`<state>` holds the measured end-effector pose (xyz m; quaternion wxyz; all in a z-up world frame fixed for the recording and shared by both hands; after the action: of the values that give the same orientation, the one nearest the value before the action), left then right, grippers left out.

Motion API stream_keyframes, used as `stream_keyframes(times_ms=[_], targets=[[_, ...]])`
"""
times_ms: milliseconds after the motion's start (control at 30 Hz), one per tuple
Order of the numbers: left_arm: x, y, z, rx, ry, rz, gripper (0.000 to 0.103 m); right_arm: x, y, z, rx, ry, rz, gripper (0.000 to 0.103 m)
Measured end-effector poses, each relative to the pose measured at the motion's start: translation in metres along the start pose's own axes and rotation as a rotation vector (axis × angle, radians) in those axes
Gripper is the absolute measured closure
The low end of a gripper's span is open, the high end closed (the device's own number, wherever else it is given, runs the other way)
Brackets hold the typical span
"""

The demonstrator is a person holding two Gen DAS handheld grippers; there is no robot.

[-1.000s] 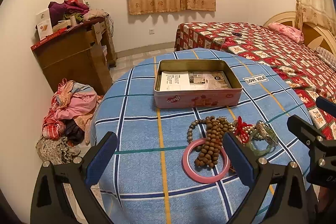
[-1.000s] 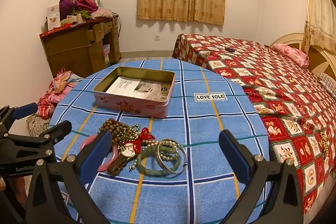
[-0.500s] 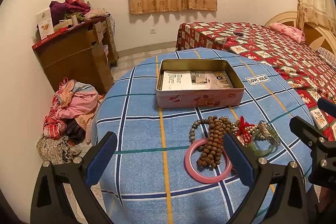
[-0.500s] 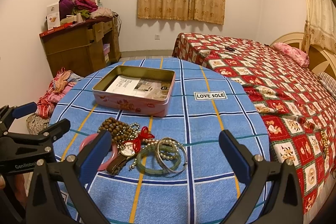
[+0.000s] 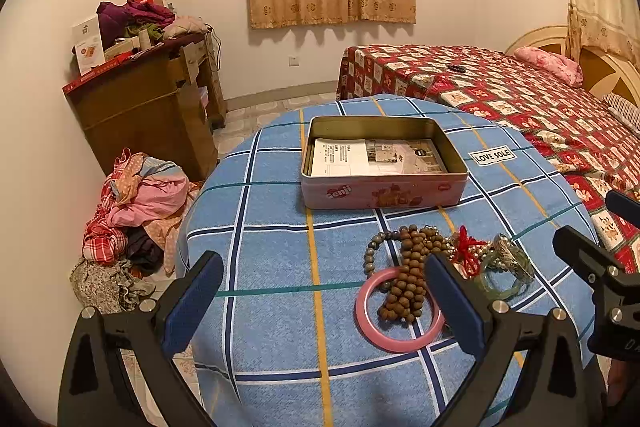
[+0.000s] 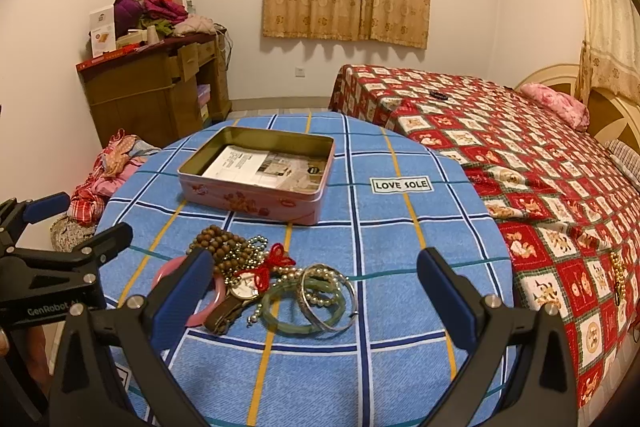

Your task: Organize jewelry

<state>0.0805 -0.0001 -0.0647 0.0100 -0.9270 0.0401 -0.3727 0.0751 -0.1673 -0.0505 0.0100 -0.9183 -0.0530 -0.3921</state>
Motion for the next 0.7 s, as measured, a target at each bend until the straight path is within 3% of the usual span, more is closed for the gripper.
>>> stream_keyframes(times_ms=[700], targets=[[0.007, -0.004, -0.011, 0.007, 0.022, -0.009, 0.002, 0.007, -0.005, -0.007, -0.002, 0.010, -0.012, 0.000]])
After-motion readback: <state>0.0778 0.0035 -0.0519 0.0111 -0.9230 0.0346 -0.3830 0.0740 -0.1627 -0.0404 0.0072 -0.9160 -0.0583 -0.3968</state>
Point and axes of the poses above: each gripper's, at about its wrist camera, not at the fingertips, and z roughly the way its jaws point, y to its right, x to its top, the point moved 10 cm from there along z, roughly the way its jaws point, and after that the axes turned 7 degrees about -y, right-handed, at the moved point
